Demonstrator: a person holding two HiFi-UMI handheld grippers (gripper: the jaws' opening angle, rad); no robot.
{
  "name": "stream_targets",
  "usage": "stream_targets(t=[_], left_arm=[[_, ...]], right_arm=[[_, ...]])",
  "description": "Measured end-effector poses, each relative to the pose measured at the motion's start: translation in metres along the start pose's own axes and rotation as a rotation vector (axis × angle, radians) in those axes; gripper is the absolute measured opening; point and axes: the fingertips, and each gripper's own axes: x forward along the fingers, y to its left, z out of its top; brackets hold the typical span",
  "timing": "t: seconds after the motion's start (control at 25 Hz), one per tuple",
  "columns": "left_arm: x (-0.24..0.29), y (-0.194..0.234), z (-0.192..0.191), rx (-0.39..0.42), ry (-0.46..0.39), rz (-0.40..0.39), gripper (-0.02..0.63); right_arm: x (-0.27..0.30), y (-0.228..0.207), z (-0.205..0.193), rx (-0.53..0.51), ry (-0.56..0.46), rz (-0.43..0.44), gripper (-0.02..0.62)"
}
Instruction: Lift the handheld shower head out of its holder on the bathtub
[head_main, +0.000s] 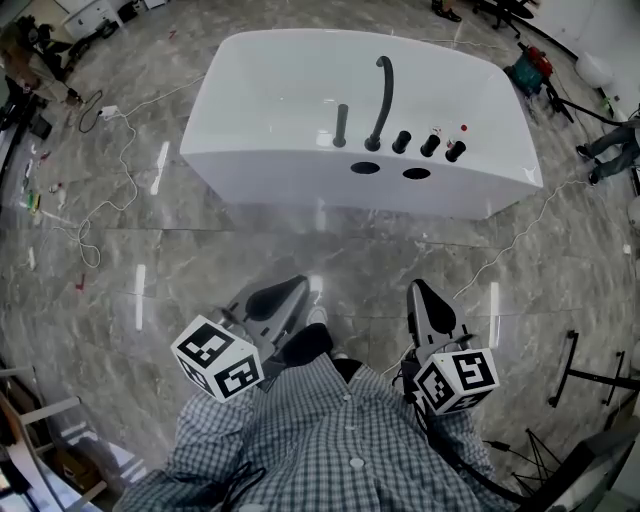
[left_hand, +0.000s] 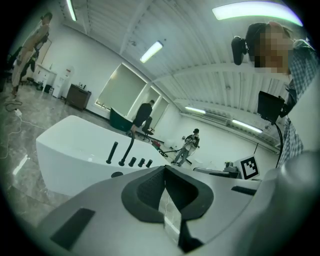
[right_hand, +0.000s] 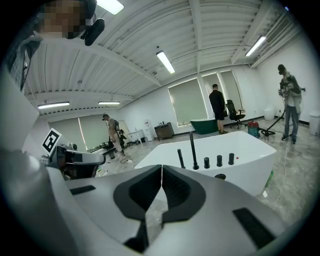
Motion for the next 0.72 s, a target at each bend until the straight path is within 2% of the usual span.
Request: stream_targets(t=[0.44, 0.72], left_arm=[[0.01, 0.064, 0.04, -0.007, -0.022, -0.026, 0.009], [0.007, 0.098, 0.055, -0.018, -0.037, -0.01, 0.009]], right_arm=[[0.066, 0.015, 0.025, -0.014, 0.001, -0.022, 0.018], [0.095, 0.023, 0.034, -0.025, 0.0, -0.03, 0.018]])
